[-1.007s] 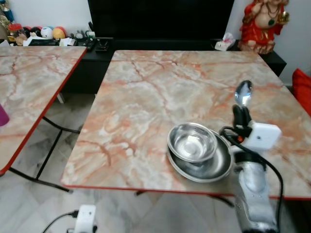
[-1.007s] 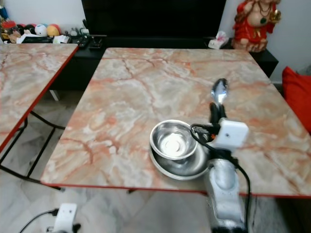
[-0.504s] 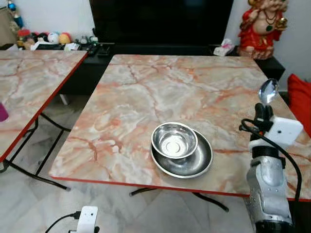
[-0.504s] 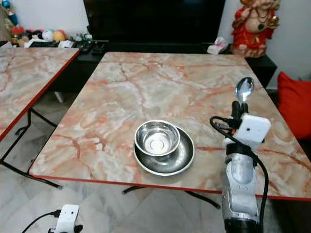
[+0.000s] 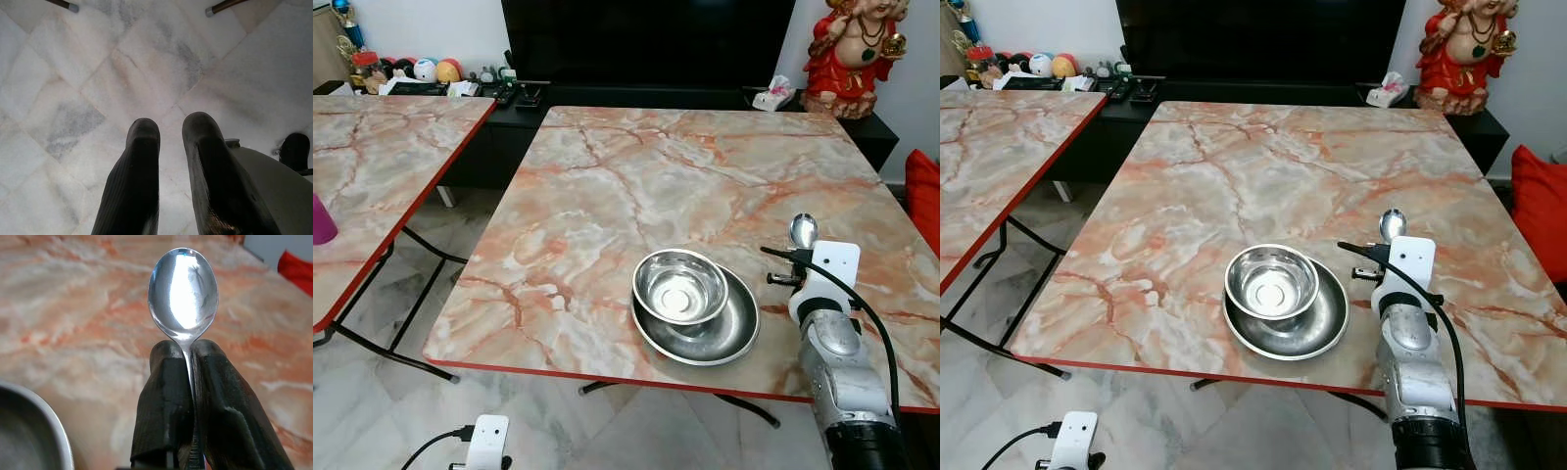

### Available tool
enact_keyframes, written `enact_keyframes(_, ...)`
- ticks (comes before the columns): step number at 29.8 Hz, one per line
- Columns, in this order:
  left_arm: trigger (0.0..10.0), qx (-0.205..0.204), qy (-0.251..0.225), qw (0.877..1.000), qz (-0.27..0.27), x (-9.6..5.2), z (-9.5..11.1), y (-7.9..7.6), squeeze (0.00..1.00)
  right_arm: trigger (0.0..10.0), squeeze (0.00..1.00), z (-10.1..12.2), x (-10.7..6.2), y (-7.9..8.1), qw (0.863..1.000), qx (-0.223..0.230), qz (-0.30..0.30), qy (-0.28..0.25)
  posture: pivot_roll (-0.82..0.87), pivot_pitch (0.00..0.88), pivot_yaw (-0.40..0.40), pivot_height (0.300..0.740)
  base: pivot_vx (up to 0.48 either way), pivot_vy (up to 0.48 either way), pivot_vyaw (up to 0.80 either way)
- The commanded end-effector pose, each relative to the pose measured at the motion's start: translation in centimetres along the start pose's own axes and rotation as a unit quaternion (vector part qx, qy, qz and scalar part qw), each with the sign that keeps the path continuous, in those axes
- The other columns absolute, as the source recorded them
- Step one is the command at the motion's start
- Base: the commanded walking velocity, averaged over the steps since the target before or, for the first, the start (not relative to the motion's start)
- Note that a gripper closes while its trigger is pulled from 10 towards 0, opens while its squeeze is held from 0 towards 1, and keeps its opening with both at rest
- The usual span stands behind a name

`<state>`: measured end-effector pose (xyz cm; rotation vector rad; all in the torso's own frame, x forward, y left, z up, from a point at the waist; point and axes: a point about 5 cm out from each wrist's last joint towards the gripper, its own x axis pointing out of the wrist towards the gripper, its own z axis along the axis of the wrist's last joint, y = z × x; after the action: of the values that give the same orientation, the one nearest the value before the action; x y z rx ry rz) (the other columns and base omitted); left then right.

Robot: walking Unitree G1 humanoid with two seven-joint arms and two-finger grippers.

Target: Setting the table

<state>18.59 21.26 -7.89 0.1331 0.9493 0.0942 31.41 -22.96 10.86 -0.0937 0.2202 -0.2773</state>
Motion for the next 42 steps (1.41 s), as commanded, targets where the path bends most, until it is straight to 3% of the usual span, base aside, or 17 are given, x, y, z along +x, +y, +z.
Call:
enact_keyframes(1, 10.0, 0.002, 0.004, 1.000, 0.003, 0.0, -0.1, 0.3, 0.00, 10.0, 0.00, -0.4, 0.2, 0.1, 1.000, 0.000, 0.002, 0.023, 0.03, 0.000, 0.012, 0.740, 0.000, 0.000, 0.00)
enact_keyframes(9, 10.0, 0.004, 0.005, 1.000, 0.002, 0.0, -0.2, 0.3, 0.00, 10.0, 0.00, -2.1, 0.0, 1.3, 0.996, 0.013, 0.036, 0.075, 0.03, 0.000, 0.012, 0.740, 0.000, 0.000, 0.00)
enact_keyframes(27, 10.0, 0.006, 0.007, 1.000, 0.001, -0.1, -0.4, 0.3, 0.00, 10.0, 0.00, -3.5, -0.1, 1.6, 0.994, -0.021, 0.048, 0.096, 0.03, 0.000, 0.010, 0.740, 0.000, 0.000, 0.00)
enact_keyframes(42, 10.0, 0.007, 0.007, 1.000, 0.002, -0.1, -0.4, 0.4, 0.00, 10.0, 0.00, -4.2, -0.1, 1.9, 0.992, -0.014, 0.053, 0.110, 0.03, 0.000, 0.014, 0.740, 0.000, 0.000, 0.00)
